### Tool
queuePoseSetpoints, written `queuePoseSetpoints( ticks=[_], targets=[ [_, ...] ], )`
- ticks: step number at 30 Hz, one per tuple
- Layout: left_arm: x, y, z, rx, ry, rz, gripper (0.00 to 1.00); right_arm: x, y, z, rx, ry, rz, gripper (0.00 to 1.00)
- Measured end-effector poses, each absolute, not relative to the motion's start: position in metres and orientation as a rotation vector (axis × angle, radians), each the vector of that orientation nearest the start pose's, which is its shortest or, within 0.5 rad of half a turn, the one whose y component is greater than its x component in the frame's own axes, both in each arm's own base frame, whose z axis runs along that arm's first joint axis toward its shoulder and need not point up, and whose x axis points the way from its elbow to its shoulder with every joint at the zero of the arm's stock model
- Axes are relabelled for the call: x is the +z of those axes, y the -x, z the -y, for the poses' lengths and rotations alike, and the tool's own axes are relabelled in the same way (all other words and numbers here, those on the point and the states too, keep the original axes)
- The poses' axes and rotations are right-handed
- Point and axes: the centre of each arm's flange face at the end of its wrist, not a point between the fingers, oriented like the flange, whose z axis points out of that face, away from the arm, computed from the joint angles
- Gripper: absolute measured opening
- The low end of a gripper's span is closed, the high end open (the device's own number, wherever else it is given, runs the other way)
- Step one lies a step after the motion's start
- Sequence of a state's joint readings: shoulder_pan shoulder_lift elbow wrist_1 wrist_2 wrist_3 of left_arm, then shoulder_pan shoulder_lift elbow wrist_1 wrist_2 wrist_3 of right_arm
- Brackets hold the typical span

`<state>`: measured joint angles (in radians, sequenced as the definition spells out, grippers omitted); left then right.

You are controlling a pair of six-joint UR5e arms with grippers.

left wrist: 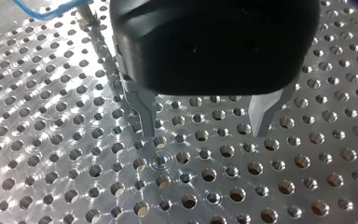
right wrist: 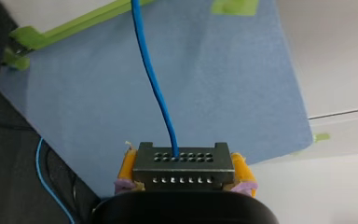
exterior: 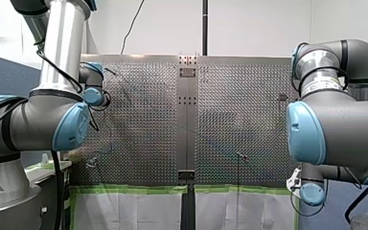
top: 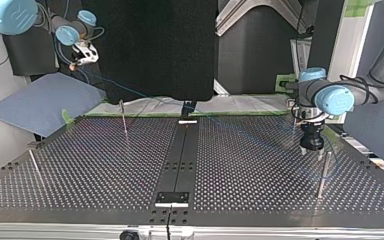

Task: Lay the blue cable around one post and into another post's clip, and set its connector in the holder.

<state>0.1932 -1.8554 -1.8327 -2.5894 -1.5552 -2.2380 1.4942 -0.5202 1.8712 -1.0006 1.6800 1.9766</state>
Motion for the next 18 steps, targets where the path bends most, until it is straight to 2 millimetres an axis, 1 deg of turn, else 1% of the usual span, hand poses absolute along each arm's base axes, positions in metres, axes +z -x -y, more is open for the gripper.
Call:
queuePoseSetpoints(
  ticks=[7, 18],
  targets=[
    [0.267, -0.57, 0.028, -0.388, 0.644, -1.441, 1.0, -0.14, -0.086, 0.521, 1.134, -1.039, 1.827, 0.02],
    [0.267, -0.57, 0.036, -0.406, 0.628, -1.449, 1.0, -0.132, -0.102, 0.539, 1.184, -1.128, 1.723, 0.02]
  ],
)
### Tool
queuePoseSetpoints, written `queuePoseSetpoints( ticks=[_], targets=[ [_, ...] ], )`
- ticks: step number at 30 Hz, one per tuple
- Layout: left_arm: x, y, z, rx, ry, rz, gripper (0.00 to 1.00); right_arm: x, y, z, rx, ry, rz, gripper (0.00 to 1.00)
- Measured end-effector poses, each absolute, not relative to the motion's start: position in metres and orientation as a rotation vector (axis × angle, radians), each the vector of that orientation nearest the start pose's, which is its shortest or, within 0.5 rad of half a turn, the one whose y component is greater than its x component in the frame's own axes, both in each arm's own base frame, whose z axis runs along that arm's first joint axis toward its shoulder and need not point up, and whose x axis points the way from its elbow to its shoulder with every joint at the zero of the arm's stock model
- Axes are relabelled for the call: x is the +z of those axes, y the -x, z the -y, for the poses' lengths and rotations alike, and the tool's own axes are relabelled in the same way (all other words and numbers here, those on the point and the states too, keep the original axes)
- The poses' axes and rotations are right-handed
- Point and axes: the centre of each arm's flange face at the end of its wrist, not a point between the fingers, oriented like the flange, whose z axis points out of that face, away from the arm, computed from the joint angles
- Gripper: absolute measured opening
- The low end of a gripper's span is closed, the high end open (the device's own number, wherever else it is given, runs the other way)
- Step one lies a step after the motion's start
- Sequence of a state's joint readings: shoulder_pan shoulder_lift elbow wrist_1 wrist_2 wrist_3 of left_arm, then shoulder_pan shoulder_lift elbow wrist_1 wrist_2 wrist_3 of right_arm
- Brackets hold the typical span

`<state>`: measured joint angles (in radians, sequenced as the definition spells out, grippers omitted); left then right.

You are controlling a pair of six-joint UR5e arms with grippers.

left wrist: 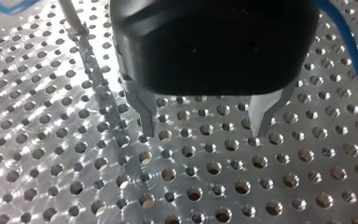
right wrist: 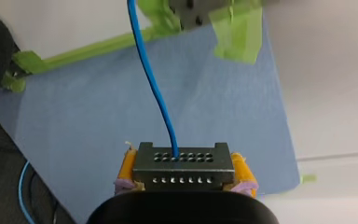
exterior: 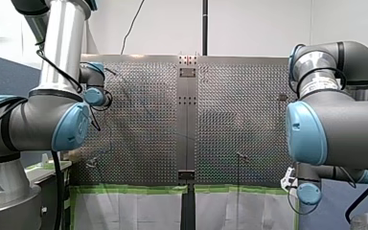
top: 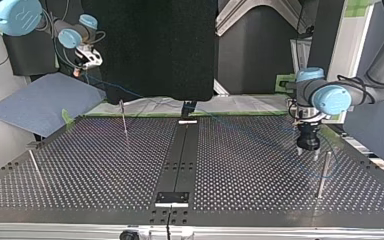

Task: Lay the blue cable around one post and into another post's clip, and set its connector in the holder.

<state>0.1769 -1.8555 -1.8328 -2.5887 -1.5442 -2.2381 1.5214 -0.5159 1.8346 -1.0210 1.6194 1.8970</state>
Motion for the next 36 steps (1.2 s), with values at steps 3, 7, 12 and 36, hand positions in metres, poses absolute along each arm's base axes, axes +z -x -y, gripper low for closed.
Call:
queuePoseSetpoints(
  ticks=[3, 7, 12, 36],
  targets=[
    [0.267, -0.57, 0.039, -0.411, 0.624, -1.451, 1.0, -0.123, -0.109, 0.544, 1.206, -1.165, 1.682, 0.02],
    [0.267, -0.569, 0.042, -0.416, 0.621, -1.453, 1.0, -0.108, -0.12, 0.55, 1.234, -1.219, 1.628, 0.02],
    [0.267, -0.569, 0.046, -0.42, 0.618, -1.457, 1.0, -0.087, -0.134, 0.555, 1.279, -1.269, 1.581, 0.02],
    [0.255, -0.546, 0.092, -0.459, 0.588, -1.646, 1.0, -0.006, -0.148, 0.581, 1.444, -1.175, 1.511, 0.02]
  ],
)
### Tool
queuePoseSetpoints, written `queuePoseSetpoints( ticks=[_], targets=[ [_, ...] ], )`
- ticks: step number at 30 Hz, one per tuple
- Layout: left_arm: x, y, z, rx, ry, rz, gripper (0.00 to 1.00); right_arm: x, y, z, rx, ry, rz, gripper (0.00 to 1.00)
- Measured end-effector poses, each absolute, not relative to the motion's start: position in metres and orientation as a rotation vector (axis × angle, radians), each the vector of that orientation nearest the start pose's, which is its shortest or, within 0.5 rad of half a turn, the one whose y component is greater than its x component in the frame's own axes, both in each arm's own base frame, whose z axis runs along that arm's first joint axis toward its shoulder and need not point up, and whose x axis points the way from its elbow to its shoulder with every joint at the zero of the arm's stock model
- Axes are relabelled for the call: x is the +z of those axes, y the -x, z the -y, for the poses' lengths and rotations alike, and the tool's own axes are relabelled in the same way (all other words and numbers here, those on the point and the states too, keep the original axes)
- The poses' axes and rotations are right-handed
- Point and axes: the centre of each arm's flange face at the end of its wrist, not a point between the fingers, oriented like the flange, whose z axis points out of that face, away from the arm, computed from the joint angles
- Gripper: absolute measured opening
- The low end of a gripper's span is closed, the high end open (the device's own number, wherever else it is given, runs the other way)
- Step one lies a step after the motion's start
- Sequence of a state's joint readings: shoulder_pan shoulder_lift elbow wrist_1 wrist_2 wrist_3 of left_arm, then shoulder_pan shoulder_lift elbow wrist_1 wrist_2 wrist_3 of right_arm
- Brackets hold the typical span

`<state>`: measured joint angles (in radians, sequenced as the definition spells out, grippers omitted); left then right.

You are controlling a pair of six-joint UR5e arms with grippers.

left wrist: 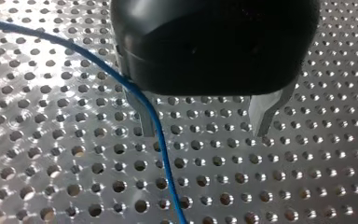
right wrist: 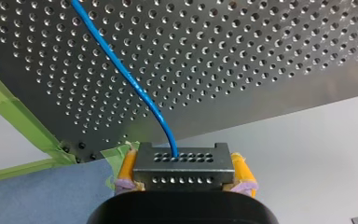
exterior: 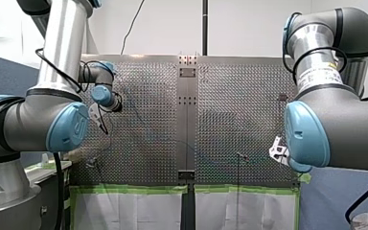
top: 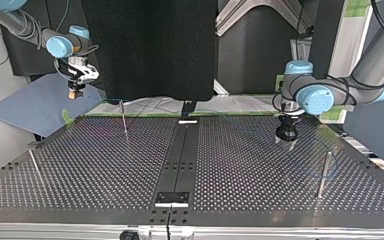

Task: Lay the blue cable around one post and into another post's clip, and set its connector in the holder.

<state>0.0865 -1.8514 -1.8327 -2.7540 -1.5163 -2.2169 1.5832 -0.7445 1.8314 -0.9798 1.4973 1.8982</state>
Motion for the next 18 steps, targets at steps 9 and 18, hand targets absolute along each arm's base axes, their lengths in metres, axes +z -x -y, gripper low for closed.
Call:
queuePoseSetpoints(
  ticks=[9, 18],
  targets=[
    [0.281, -0.54, 0.089, -0.523, 0.61, -1.608, 1.0, -0.007, -0.148, 0.58, 1.437, -1.183, 1.518, 0.02],
    [0.292, -0.523, 0.089, -0.486, 0.572, -1.666, 1.0, -0.007, -0.149, 0.58, 1.438, -1.185, 1.519, 0.02]
  ],
)
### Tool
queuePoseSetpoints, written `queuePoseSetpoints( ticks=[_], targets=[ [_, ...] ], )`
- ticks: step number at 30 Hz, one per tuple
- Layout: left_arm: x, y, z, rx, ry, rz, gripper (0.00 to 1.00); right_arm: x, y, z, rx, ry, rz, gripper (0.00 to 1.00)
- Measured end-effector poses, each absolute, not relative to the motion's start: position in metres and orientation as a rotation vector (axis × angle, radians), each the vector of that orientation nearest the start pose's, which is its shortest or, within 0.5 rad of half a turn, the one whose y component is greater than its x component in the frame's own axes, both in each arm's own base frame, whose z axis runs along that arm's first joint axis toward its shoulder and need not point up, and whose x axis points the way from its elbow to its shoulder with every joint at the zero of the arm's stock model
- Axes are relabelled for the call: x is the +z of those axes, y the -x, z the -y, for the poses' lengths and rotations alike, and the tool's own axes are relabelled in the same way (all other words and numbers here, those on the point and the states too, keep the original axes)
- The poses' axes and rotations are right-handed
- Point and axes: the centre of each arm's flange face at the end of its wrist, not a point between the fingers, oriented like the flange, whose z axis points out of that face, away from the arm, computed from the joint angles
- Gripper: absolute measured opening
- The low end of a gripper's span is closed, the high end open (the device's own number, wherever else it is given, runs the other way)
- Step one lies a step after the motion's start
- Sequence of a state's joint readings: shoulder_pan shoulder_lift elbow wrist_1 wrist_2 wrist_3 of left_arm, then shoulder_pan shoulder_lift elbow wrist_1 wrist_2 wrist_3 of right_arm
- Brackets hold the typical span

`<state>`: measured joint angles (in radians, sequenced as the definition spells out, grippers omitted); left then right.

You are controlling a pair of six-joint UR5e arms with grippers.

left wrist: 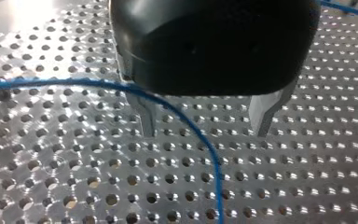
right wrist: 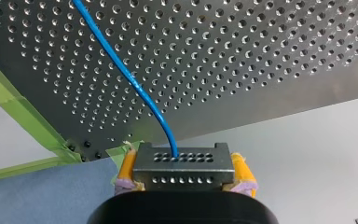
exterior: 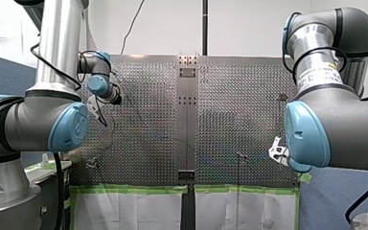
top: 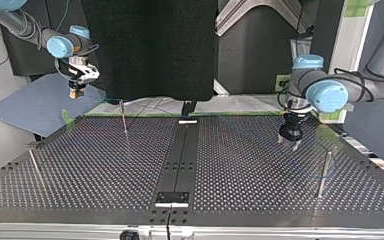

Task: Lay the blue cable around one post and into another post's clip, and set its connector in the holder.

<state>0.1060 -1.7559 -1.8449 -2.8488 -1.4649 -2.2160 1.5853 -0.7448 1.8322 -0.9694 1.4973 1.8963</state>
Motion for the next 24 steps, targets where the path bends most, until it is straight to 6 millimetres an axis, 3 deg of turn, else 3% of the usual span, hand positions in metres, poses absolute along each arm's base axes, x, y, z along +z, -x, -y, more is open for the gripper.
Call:
queuePoseSetpoints(
  ticks=[15, 24],
  targets=[
    [0.29, -0.468, 0.086, -0.444, 0.581, -1.699, 1.0, -0.007, -0.152, 0.579, 1.442, -1.189, 1.515, 0.02],
    [0.311, -0.443, 0.095, -0.47, 0.6, -1.708, 1.0, -0.007, -0.156, 0.578, 1.446, -1.196, 1.513, 0.02]
  ],
)
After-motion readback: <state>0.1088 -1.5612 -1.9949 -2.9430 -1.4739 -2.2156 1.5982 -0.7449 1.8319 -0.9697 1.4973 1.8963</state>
